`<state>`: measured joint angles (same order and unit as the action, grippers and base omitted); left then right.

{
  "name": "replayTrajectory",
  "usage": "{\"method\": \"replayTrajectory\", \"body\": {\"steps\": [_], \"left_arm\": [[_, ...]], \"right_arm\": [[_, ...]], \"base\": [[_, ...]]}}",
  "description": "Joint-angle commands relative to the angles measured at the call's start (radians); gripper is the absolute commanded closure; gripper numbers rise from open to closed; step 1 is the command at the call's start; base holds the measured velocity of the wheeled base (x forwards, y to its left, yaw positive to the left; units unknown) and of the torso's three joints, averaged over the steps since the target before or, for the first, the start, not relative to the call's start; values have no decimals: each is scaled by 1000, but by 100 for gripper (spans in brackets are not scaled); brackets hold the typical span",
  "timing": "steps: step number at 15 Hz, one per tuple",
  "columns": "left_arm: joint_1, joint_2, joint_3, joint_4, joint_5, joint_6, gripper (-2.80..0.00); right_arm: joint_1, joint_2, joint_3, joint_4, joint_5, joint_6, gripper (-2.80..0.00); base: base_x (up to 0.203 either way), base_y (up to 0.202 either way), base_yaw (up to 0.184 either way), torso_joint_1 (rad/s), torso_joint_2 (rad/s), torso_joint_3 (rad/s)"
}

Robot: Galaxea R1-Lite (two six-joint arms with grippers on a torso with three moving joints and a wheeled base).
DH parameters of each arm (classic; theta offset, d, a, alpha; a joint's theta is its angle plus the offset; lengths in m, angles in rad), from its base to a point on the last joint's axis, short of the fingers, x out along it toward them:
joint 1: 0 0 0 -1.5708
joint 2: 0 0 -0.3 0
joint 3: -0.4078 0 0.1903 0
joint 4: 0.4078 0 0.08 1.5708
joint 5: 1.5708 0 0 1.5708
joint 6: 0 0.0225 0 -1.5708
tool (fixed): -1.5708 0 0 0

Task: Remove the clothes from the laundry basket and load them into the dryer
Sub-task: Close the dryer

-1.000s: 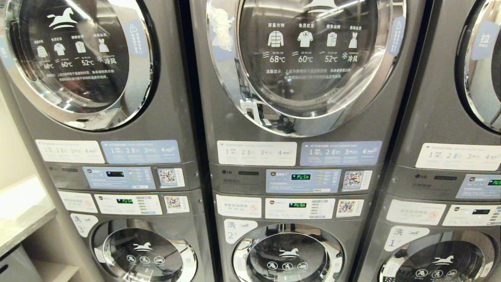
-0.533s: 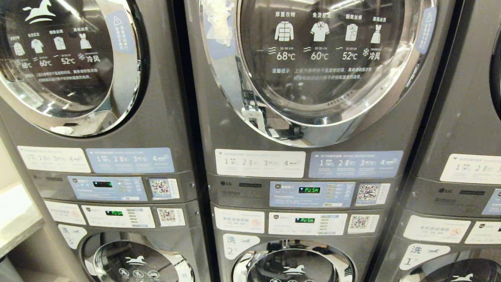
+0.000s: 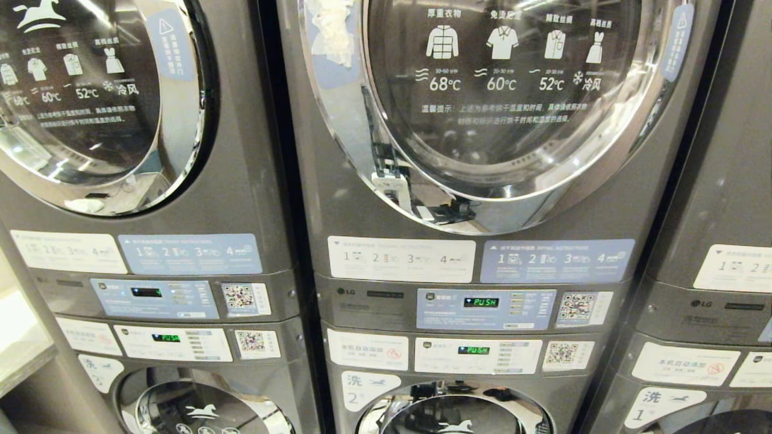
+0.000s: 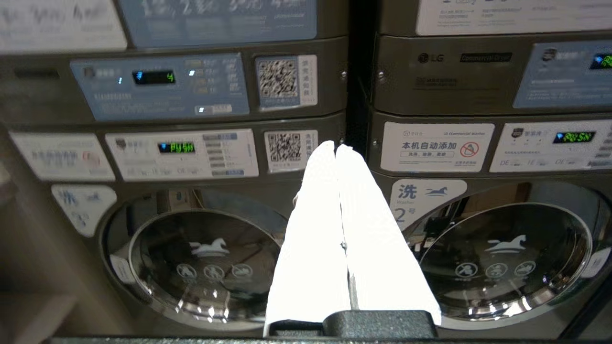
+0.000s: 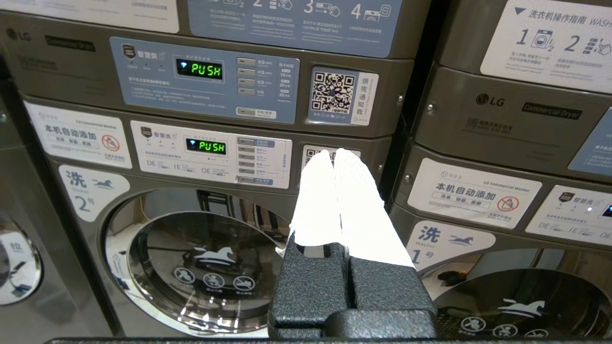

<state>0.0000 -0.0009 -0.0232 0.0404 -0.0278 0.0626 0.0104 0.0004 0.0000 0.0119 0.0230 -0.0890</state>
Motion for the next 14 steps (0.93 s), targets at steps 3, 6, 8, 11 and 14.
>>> {"method": "replayTrajectory", "body": {"steps": [3,6,8,11,14], "left_arm": [[-1,55,-161,1,-198,30,0],[-10,365,-412,-18,-358,27,0],[-34,658,-594,-66,-435,26,0],[-160,1023,-887,-143,-495,32,0],[-351,1271,-1144,-188,-453,43,0]], "right_arm": [[0,0,0,0,0,5,0],[0,0,0,-1,0,5,0],[0,0,0,-1,3,-5,0],[0,-2,0,-3,2,-1,0],[0,0,0,-3,0,6,0]], "base": [[0,0,0,0,0,0],[0,0,0,0,0,0],[0,0,0,0,0,0],[0,0,0,0,0,0],[0,0,0,0,0,0]]}}
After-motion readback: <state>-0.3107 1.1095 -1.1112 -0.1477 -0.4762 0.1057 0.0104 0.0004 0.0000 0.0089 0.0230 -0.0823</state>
